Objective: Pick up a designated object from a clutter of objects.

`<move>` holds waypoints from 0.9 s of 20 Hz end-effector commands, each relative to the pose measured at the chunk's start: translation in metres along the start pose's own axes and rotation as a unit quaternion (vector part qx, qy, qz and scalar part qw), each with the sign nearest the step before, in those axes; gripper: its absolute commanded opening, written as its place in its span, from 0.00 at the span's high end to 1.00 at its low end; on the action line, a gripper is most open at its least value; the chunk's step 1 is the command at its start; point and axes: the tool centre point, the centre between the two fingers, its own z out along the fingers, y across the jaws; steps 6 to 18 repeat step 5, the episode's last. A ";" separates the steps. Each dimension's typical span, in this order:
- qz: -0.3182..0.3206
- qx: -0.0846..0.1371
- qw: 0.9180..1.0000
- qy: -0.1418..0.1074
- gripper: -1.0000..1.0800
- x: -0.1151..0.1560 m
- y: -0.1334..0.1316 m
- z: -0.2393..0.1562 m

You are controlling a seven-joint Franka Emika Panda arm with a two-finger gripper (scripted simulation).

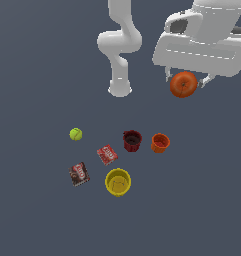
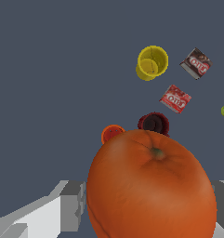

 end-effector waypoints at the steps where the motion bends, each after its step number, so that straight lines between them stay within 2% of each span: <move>1: 0.000 0.000 1.000 0.001 1.00 0.001 -0.003 -0.005; 18: 0.000 0.000 1.000 0.001 1.00 0.002 -0.004 -0.006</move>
